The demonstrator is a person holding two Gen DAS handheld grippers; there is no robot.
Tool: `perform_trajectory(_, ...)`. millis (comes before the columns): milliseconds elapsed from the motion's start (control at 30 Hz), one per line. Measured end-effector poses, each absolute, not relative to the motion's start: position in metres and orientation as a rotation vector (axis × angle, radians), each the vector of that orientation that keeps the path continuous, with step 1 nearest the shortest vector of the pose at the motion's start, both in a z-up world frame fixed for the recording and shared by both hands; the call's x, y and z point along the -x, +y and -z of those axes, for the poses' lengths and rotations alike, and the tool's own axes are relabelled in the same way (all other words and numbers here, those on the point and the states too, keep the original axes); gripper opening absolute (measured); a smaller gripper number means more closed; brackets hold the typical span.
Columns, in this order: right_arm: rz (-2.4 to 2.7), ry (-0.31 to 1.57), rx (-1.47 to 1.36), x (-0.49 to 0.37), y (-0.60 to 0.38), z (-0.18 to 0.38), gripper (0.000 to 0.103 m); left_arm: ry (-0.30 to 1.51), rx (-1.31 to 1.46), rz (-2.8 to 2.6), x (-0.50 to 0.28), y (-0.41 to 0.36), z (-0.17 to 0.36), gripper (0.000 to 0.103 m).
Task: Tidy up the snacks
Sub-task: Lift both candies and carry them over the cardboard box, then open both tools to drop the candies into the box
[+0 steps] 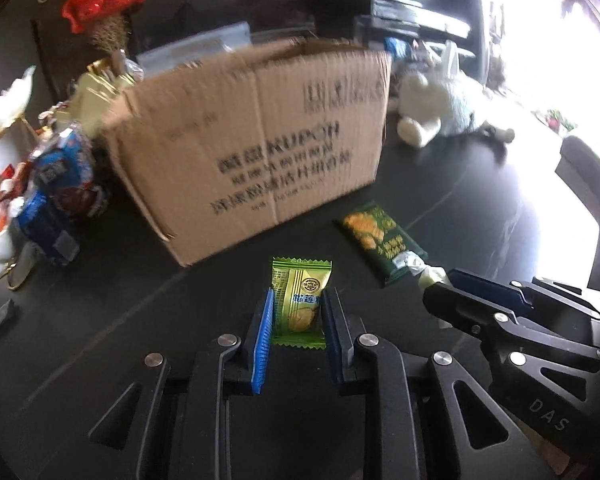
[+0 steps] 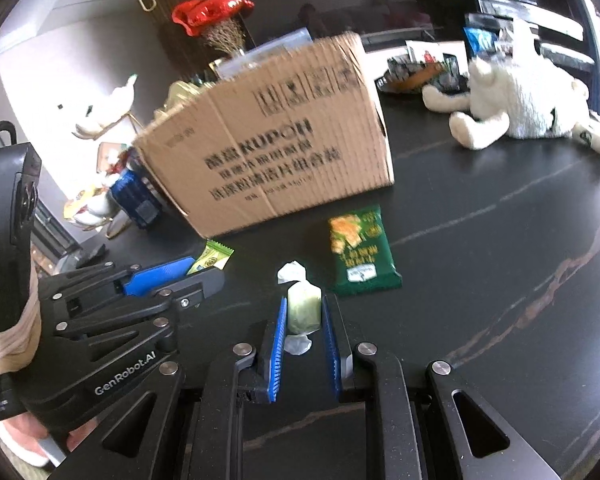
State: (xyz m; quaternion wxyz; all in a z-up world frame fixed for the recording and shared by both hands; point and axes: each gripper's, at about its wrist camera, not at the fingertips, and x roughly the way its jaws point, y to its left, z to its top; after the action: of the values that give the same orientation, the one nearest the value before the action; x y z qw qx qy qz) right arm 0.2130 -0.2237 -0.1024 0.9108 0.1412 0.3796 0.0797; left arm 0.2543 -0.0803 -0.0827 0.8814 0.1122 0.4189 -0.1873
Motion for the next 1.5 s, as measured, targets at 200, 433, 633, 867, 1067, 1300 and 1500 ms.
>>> perform_trajectory(200, -0.174, 0.714, -0.257, -0.201, -0.216, 0.068, 0.019, 0.812, -0.183, 0.384, -0.240, -0.071, 0.049, 0.024)
perform_trajectory(433, -0.175, 0.633, -0.198, -0.196, -0.208, 0.025, 0.019, 0.730, -0.155, 0.360, -0.232, -0.058, 0.008, 0.024)
perform_trajectory(633, -0.181, 0.579, -0.160, -0.205, -0.205, -0.008, 0.019, 0.665, -0.134, 0.354, -0.236, -0.049, -0.022, 0.024)
perform_trajectory(867, -0.206, 0.585, -0.123, -0.244, -0.199, -0.039, 0.019, 0.644, -0.086, 0.344, -0.264, -0.041, -0.056, 0.024)
perform_trajectory(1067, -0.206, 0.611, -0.066, -0.280, -0.196, -0.054, 0.019, 0.655, -0.103, 0.340, -0.297, -0.042, -0.069, 0.024)
perform_trajectory(1300, -0.201, 0.648, -0.031, -0.319, -0.194, -0.063, 0.019, 0.705, -0.082, 0.335, -0.335, -0.042, -0.065, 0.024)
perform_trajectory(1500, -0.198, 0.668, 0.009, -0.349, -0.185, -0.062, 0.019, 0.771, -0.062, 0.332, -0.375, -0.038, -0.050, 0.025)
